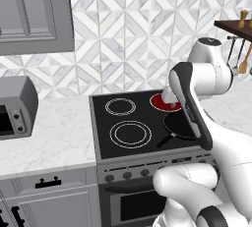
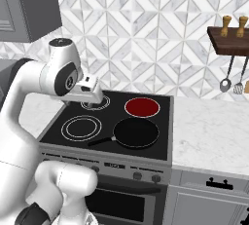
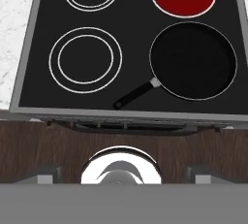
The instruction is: Turn off the rear right burner of the stove.
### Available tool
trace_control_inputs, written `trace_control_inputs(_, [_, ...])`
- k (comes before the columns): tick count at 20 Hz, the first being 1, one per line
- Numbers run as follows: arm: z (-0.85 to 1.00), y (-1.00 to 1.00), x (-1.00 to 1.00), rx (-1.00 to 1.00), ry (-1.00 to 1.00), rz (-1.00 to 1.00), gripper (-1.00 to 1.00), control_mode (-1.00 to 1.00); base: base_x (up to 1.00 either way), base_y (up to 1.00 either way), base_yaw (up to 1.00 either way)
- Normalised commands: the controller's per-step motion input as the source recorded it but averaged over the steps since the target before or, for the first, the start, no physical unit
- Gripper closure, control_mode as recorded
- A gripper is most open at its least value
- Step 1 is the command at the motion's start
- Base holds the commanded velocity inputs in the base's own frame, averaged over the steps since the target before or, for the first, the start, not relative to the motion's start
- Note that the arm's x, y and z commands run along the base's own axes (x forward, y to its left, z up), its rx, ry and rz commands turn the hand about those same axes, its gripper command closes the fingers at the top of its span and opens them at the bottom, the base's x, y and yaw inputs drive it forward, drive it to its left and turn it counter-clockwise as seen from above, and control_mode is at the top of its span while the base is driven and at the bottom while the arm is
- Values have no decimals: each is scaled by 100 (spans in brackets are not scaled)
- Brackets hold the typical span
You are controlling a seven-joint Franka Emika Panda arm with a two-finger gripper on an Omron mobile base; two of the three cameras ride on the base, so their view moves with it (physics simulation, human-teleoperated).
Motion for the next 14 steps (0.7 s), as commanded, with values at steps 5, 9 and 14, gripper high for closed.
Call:
trace_control_inputs(5, [0, 0, 0, 0, 0, 0, -100, -100, 0, 0, 0])
trace_control_inputs(9, [0, 0, 0, 0, 0, 0, -100, 100, 0, -2, 0])
trace_control_inputs(14, [0, 0, 0, 0, 0, 0, -100, 100, 0, -21, 0])
